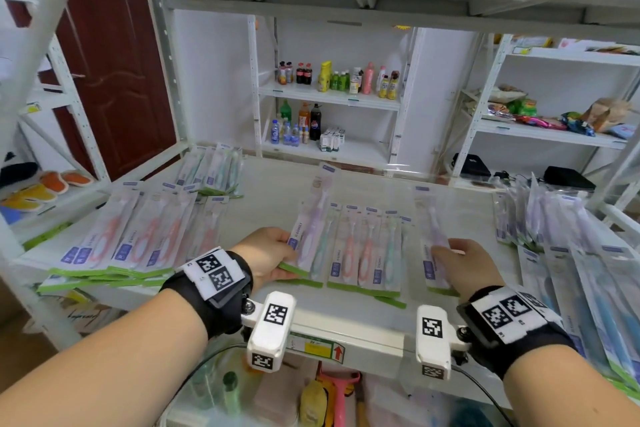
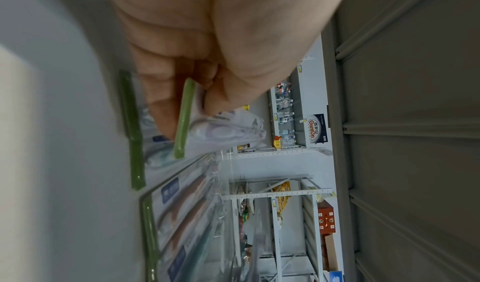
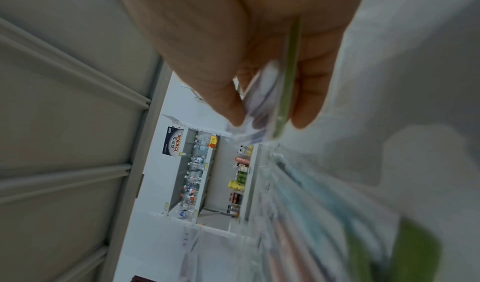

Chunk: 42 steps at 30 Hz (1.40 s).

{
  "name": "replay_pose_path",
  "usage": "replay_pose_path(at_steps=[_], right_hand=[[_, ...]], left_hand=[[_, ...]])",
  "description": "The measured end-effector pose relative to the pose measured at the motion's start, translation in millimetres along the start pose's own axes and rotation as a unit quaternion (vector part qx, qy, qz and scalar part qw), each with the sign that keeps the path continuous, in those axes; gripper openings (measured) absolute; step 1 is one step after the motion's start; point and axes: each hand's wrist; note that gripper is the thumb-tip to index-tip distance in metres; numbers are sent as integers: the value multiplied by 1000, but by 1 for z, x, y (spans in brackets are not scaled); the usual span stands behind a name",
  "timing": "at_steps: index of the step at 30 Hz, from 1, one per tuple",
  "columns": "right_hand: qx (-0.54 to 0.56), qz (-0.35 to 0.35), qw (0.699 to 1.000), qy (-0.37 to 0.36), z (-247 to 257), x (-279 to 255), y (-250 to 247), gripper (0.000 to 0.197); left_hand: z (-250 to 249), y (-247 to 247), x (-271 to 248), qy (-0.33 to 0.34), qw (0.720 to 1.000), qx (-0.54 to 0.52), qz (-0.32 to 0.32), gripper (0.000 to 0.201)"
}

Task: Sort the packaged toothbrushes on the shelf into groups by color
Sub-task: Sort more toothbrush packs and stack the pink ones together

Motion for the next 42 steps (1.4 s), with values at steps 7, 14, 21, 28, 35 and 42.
replay_pose_path(at_steps=[7, 14, 21, 28, 35, 42], right_hand=[[236, 34, 971, 12, 31, -9, 11, 32], [206, -36, 977, 44, 30, 5, 9, 25], [233, -142, 954, 124, 8, 23, -44, 17], [150, -192, 965, 100, -44, 49, -111, 21], [31, -193, 974, 117, -77, 117, -187, 31], [-206, -123, 967, 92, -86, 169, -212, 36]], left_hand=[[-7, 12, -1, 9, 999, -36, -1, 20], [-20, 36, 23, 14, 998, -3, 62, 19], [-25, 93, 49, 31, 985, 86, 143, 17], [-9, 172, 67, 16, 977, 92, 194, 16], [2, 246, 86, -5, 981, 84, 176, 15], [19, 305, 111, -24, 985, 104, 139, 20]])
Point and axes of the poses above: each hand's wrist, its own x-axis towards the middle knuckle, its own y-axis out of the palm, z = x × y, and after that the axes turned 12 degrees about -x, right-handed
